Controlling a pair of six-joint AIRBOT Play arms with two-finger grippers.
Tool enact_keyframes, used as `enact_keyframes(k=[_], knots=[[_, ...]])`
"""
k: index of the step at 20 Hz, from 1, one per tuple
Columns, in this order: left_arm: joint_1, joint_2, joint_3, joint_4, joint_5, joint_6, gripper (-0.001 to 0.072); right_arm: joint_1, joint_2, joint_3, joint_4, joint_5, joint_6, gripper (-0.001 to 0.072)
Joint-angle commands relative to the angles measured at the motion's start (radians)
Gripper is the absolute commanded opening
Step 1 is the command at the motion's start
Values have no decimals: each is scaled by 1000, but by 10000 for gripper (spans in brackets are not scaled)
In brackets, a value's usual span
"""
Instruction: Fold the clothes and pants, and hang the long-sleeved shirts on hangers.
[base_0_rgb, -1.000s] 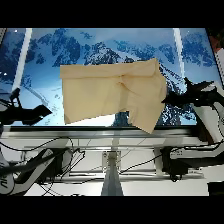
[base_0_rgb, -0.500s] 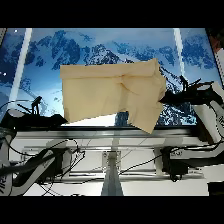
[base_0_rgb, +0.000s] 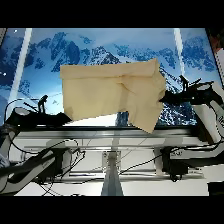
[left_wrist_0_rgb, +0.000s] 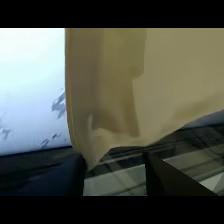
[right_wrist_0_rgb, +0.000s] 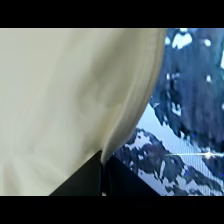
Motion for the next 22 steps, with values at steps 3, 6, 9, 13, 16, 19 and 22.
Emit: enact_keyframes(k=[3,6,9,13,16,19,22], knots=[[-46,-62,3,23,240,11,331,1,1,0,-1,22,0,11],[-46,-61,44,20,258,12,85,1,1,0,0,23,0,11],[-46,-61,109,20,257,12,37,1,1,5,0,37,0,10],[-47,-43,271,7,216,15,12,2,37,68,1,106,-1,9],[-47,-7,451,-44,212,31,12,2,146,153,45,146,-1,9],[-47,40,655,-151,213,34,12,2,319,267,175,149,-1,9],[-47,128,840,-214,227,34,12,1,505,405,209,141,0,10]])
